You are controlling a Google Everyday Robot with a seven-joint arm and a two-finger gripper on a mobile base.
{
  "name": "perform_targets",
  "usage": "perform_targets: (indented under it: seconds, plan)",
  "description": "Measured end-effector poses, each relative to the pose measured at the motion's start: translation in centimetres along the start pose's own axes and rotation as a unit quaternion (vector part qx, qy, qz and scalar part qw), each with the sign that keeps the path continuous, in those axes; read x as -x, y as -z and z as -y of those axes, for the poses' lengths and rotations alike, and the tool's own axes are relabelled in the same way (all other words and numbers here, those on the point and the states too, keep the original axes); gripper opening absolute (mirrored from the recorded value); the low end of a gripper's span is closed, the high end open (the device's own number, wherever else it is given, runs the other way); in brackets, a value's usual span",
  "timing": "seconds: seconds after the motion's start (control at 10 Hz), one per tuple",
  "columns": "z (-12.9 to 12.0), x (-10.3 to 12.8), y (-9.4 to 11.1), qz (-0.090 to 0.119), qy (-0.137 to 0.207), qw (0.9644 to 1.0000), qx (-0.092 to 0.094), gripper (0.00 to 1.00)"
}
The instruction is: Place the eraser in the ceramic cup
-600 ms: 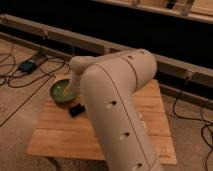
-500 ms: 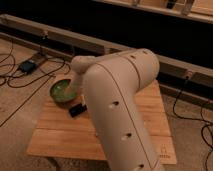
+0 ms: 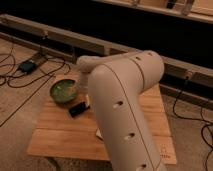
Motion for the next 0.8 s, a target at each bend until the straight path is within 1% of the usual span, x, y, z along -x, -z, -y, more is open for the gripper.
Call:
perform_targets:
  seconds: [0.2,0.5,0.8]
  plan:
    - [0.2,0.3,-0.7,-0.005,-0.004,1.0,-0.007,0.75]
    - [0.9,1.1,-2.2,-0.018,-0.015,0.9994,-0.027,0.75]
    - [1.5,1.5,-2.9,-0.03,-0.023,0.9985,-0.041,0.75]
